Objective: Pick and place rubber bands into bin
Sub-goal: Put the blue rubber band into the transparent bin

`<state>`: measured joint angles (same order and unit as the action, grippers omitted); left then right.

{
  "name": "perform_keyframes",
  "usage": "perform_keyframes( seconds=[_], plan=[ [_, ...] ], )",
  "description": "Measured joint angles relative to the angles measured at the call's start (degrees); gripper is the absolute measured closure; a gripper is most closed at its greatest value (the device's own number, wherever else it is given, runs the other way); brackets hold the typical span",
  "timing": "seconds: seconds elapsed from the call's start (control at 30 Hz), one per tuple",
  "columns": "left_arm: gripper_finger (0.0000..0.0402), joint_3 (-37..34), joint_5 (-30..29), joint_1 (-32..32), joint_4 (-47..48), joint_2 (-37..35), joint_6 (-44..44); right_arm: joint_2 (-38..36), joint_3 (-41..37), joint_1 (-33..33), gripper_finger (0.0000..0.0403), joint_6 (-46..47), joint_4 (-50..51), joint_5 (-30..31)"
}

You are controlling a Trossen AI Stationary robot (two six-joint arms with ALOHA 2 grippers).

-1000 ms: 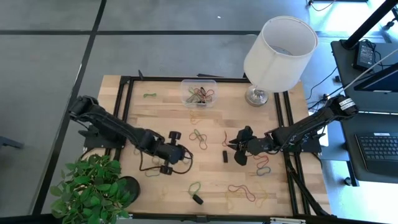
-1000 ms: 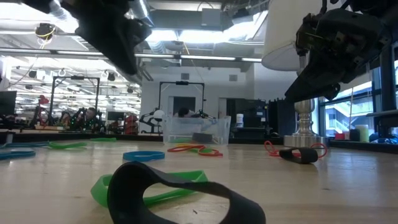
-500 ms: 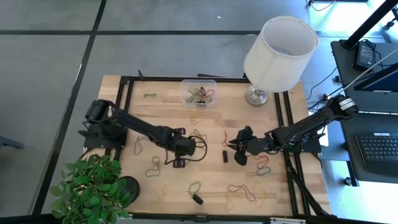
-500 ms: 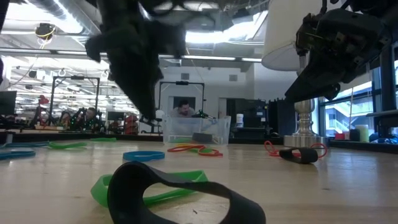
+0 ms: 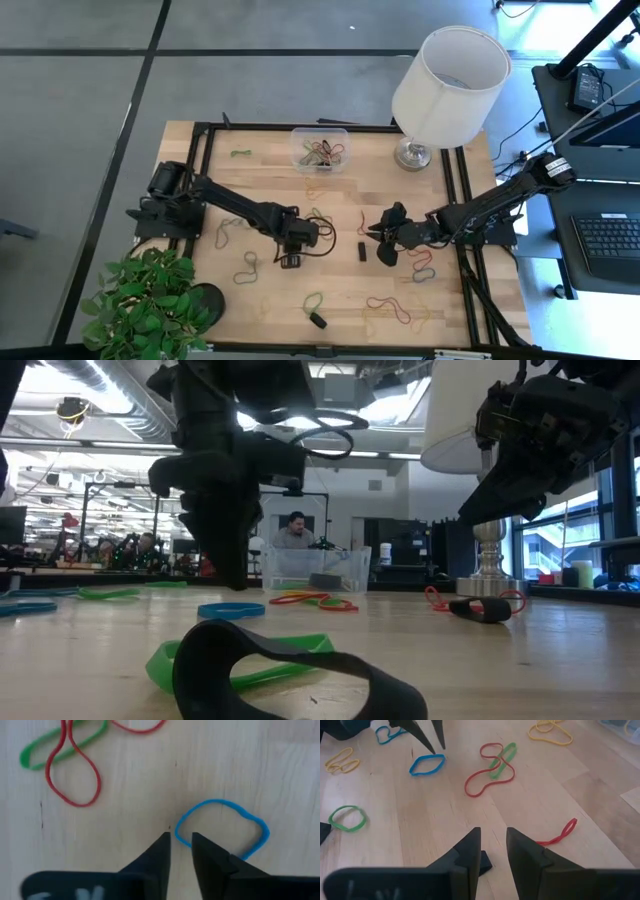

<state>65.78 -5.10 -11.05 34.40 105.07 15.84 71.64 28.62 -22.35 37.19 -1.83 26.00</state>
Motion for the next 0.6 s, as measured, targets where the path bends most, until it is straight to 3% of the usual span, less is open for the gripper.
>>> perform_keyframes(
  seconds=[0.27,0.6],
  plan=[
    [0.0271,0.01,0.57,-0.04,-2.99,0.2,0.0,0.0,0.0,0.0,0.0307,-0.17,-0.02,0.0],
    [0.0279,0.05,-0.38,-0.04,-2.54,3.64,-0.09,0.0,0.0,0.0,0.0307,-0.17,-0.04,0.01]
  ],
)
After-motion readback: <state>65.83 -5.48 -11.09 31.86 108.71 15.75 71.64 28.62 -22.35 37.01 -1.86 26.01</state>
